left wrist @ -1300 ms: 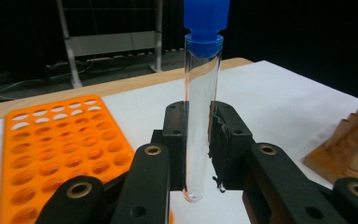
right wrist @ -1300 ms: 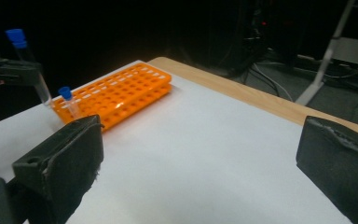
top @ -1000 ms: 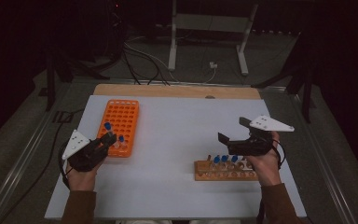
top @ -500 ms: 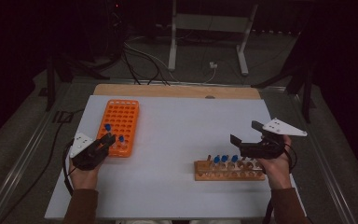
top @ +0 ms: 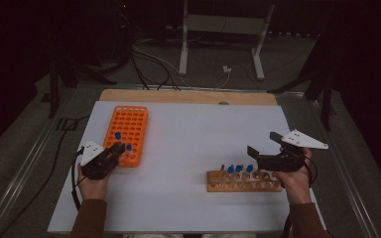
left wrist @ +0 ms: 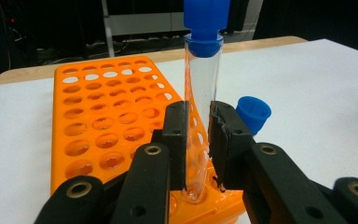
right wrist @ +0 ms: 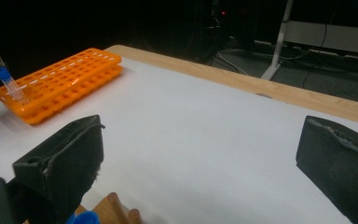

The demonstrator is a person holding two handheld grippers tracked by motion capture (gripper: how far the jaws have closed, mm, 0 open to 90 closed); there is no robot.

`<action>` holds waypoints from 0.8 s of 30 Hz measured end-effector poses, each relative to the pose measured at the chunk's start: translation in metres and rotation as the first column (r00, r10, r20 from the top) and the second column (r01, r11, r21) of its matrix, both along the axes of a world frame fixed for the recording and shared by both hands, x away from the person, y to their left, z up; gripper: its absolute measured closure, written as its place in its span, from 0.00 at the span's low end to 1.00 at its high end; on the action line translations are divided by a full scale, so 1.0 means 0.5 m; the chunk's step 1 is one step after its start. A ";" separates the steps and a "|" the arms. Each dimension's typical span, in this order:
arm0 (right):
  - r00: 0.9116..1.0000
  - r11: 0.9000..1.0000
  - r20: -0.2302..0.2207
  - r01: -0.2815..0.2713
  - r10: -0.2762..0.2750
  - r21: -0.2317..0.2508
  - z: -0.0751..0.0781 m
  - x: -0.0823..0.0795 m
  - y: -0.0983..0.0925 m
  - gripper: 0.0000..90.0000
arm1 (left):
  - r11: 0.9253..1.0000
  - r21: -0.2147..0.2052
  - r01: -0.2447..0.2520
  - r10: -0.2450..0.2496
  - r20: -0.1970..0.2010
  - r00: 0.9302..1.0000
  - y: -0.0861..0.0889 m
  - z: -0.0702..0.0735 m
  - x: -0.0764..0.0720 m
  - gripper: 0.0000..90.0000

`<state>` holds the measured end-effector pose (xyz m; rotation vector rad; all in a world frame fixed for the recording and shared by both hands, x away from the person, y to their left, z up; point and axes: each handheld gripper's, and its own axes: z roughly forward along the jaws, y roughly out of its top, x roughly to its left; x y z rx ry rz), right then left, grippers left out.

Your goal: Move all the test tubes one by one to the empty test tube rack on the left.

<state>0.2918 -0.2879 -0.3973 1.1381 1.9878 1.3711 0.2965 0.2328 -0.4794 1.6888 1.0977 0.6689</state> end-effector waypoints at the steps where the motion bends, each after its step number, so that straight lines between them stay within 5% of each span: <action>1: 1.000 1.000 -0.001 0.000 0.000 0.000 -0.001 0.000 0.000 0.01 | 1.000 0.004 0.000 0.000 -0.004 1.000 -0.002 -0.003 0.002 0.86; 7: 1.000 1.000 0.003 0.001 -0.001 0.001 -0.002 -0.005 -0.004 0.01 | 1.000 0.027 -0.001 0.002 -0.037 0.999 -0.002 -0.016 0.006 0.86; 13: 1.000 1.000 0.002 0.001 -0.001 -0.004 -0.006 -0.011 -0.008 0.01 | 0.996 0.093 0.011 -0.003 -0.086 0.996 -0.011 -0.030 0.009 0.86; 24: 1.000 1.000 -0.002 0.005 -0.005 0.000 -0.012 -0.015 -0.015 0.01 | 0.991 0.127 0.037 -0.021 -0.125 0.992 -0.011 -0.032 0.007 0.87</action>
